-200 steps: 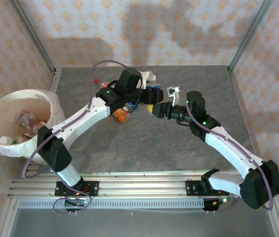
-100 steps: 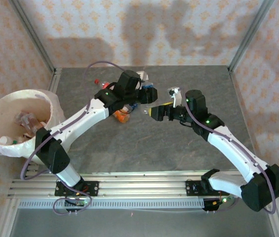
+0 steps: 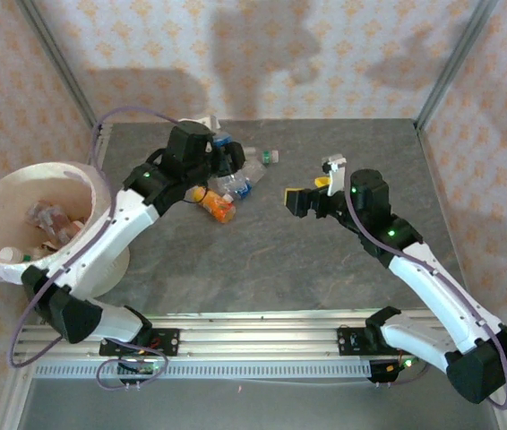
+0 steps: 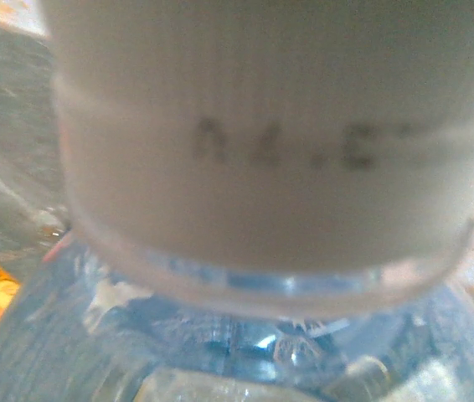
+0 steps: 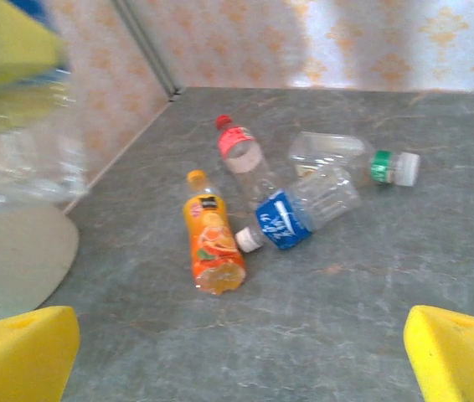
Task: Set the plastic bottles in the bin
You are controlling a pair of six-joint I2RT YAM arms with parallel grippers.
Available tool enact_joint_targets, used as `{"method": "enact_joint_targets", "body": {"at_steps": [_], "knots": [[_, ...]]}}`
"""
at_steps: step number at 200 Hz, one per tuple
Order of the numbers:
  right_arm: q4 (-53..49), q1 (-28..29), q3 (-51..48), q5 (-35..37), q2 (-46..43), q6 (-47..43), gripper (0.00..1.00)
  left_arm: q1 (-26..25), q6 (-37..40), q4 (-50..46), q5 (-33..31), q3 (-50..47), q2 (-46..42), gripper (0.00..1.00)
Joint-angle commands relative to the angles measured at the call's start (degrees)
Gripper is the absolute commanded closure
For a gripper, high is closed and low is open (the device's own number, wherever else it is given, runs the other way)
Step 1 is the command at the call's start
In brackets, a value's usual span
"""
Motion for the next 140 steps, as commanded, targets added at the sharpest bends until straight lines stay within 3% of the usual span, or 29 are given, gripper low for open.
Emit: {"method": "enact_joint_targets", "body": {"at_steps": [1,46,80,140], "knots": [[5.0,0.4,-1.2,5.3,-0.6,0.7,0.01,0.7,2.1,-6.4,-9.0,1.1,-5.3,0.53],[7.6,0.3,-1.5,7.8,0.5,1.9,0.01,1.4,9.0,-13.2,-20.6,3.5,-14.1,0.52],[8.1,0.3,-1.2,8.7,1.7,2.8,0.01,3.5,11.6,-19.9,-33.8,6.9,-17.4,0.53],[7.7,0.3,-0.6,8.9,2.7,2.5,0.01,16.9,14.3,-24.1,-39.8,8.8,-19.6,0.53]]}}
